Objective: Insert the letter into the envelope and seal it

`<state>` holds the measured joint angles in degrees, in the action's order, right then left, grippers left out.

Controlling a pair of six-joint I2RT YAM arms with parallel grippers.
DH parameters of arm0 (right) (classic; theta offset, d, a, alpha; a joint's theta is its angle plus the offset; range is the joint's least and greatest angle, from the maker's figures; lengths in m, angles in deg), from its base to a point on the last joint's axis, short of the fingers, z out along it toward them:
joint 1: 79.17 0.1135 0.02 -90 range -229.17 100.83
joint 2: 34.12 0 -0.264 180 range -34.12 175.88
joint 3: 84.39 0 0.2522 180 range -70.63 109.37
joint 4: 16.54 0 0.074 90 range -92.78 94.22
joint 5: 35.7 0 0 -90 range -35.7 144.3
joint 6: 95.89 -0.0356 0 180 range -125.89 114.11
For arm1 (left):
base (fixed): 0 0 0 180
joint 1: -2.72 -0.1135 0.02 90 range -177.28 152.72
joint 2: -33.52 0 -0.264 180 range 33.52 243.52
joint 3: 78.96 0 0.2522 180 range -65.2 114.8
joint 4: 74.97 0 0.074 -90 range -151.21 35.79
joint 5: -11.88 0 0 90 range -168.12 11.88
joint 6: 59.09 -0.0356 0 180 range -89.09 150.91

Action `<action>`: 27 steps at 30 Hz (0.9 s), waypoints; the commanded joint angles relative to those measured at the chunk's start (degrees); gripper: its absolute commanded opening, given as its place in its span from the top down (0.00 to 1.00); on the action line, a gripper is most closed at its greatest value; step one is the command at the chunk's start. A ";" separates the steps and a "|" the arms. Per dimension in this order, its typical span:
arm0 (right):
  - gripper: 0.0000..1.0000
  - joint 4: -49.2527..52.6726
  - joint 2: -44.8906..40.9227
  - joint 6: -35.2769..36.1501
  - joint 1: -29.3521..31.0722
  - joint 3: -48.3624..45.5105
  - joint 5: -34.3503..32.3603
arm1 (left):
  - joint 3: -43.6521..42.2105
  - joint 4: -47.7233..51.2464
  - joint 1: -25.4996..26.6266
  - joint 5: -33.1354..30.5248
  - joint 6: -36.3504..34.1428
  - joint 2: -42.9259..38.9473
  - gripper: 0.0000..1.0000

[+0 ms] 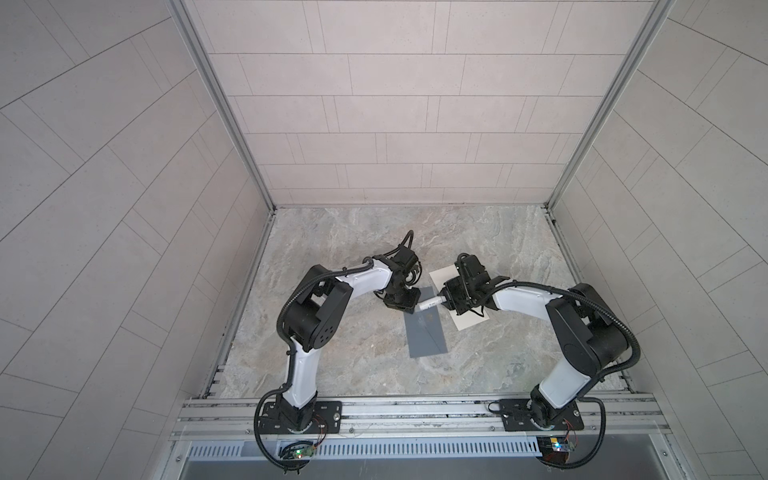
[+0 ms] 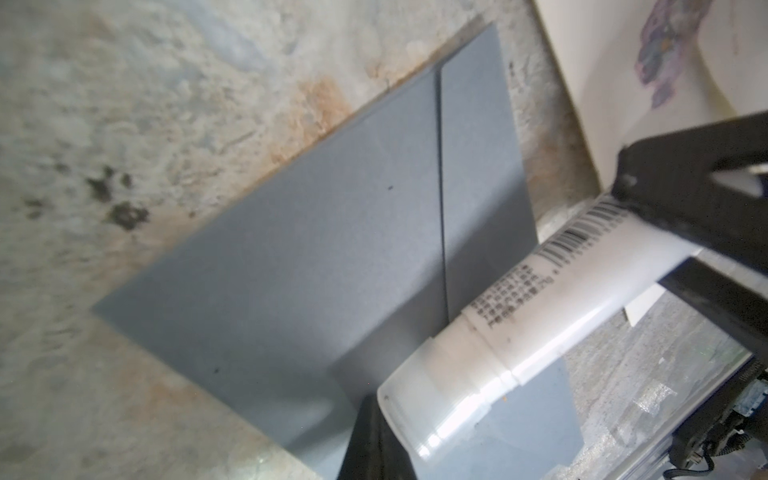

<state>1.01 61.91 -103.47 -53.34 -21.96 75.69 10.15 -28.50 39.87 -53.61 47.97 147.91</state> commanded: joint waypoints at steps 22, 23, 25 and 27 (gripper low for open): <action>1.00 -7.35 6.23 -4.79 4.81 3.28 5.90 | 1.89 0.07 0.95 -2.09 0.02 5.84 1.00; 1.00 -7.60 6.61 -4.81 5.00 3.41 6.02 | 2.14 -0.29 0.96 -2.12 0.27 5.97 1.00; 1.00 -7.75 7.31 -4.81 5.36 3.97 6.43 | 2.85 -1.02 0.92 -2.02 0.54 6.20 1.00; 1.00 -7.84 7.90 -4.72 5.60 4.51 6.66 | 3.51 -1.66 1.00 -1.60 0.61 6.29 1.00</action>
<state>-4.78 67.52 -105.31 -51.31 -18.75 75.87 13.26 -23.86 39.82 -53.87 48.78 149.81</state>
